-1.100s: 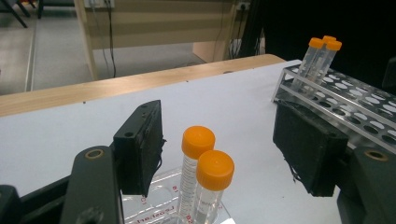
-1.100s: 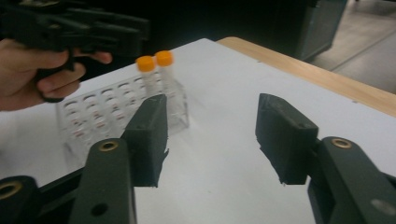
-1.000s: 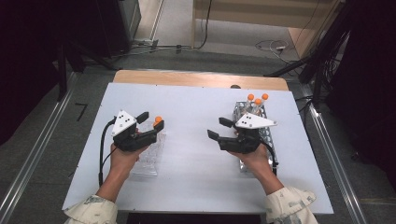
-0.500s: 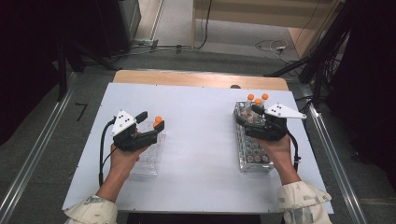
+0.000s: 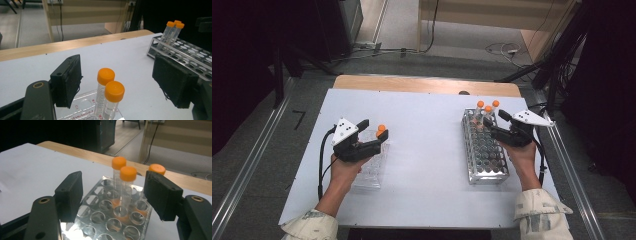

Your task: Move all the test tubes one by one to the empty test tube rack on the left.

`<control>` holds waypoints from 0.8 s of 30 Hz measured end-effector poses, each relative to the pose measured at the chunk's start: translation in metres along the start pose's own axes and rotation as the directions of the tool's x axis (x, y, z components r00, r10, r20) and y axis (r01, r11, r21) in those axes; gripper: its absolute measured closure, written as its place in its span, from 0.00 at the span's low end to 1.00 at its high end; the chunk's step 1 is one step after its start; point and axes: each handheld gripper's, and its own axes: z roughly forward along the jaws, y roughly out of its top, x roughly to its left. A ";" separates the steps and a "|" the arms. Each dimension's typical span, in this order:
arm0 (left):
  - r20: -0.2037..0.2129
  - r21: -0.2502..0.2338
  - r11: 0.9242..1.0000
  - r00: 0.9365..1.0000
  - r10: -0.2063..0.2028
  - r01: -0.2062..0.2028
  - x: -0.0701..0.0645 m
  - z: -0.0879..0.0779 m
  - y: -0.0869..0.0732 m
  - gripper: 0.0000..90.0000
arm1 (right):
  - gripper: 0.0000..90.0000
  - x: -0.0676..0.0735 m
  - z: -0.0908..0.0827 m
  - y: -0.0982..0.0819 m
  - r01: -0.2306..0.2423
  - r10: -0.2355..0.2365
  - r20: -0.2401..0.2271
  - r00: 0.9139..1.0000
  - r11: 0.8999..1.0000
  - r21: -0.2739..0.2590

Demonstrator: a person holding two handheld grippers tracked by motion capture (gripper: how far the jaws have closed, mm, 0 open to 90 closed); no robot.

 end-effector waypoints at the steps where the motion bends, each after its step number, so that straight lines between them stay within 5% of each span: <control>1: 0.000 0.000 1.000 1.000 0.000 0.000 0.000 0.000 0.000 0.26 | 0.34 -0.004 0.002 -0.002 -0.004 0.004 -0.004 1.000 1.000 0.004; 13: -0.005 0.002 1.000 1.000 0.003 -0.003 -0.001 0.001 0.000 0.26 | 0.42 -0.026 0.028 -0.021 -0.001 0.001 -0.043 0.999 1.000 0.004; 24: -0.004 0.003 1.000 1.000 0.002 -0.002 -0.001 0.002 0.000 0.27 | 0.61 -0.033 0.047 -0.027 0.041 -0.040 -0.045 0.998 0.999 0.017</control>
